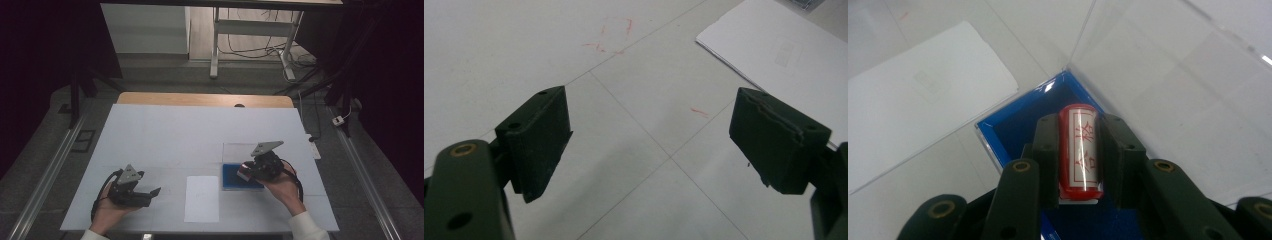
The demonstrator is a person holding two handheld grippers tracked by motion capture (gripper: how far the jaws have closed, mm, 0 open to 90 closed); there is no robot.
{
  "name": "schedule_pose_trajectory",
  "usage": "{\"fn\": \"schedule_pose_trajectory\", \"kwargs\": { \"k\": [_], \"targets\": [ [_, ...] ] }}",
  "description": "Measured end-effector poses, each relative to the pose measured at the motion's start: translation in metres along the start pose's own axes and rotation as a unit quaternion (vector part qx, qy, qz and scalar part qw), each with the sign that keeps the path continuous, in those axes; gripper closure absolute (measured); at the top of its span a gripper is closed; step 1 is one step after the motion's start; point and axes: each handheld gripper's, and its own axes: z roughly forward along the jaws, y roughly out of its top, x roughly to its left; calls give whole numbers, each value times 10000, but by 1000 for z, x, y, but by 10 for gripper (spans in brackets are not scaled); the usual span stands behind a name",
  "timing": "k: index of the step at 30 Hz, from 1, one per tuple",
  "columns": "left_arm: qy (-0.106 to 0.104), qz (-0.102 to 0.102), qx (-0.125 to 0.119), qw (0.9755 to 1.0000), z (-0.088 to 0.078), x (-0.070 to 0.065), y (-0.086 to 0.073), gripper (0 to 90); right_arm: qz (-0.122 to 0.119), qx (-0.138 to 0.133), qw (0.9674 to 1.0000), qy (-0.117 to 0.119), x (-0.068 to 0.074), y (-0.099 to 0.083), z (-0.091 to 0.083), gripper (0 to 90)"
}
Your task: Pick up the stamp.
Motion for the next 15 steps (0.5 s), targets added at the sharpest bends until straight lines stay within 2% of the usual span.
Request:
{"fn": "schedule_pose_trajectory", "kwargs": {
  "k": [15],
  "targets": [
    [12,-12,4,10000,0,1,0,170,-40,-603,9982,-50,3,7,-28,705]
  ]
}}
